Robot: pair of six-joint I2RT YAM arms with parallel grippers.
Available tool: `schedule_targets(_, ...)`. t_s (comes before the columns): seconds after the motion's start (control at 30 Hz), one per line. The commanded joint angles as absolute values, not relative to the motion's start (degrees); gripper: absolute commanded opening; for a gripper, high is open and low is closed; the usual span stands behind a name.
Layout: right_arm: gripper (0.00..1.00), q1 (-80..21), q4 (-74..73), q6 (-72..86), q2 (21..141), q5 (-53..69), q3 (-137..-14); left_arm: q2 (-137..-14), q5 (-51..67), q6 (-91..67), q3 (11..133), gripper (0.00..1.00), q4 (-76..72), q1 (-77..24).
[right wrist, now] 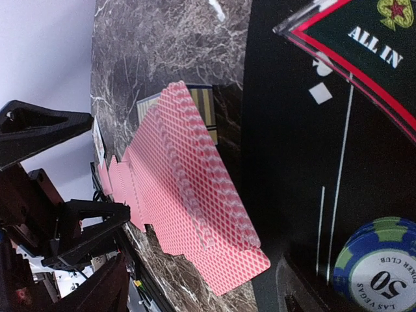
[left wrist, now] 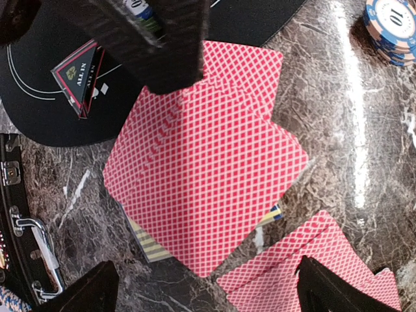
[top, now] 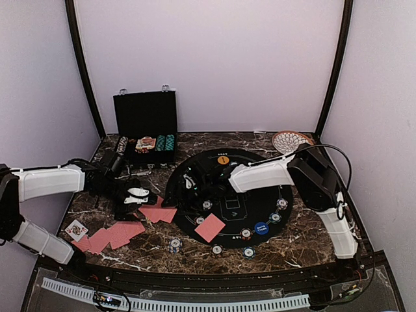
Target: Distribute texas hold em gaming equipment
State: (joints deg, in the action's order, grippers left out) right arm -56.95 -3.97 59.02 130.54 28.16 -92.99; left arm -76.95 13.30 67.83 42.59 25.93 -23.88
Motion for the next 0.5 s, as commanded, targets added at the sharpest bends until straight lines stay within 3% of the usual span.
schedule_targets(0.0, 0.78, -58.0, -5.9, 58.9, 130.2, 25.6, -94.0, -76.6, 14.1, 69.0, 41.1, 0.99, 22.1, -22.9)
schedule_targets(0.47, 0.78, -59.3, -5.7, 60.7, 132.9, 23.1, -95.8, -74.9, 18.6, 69.9, 40.8, 0.99, 23.7, -19.1)
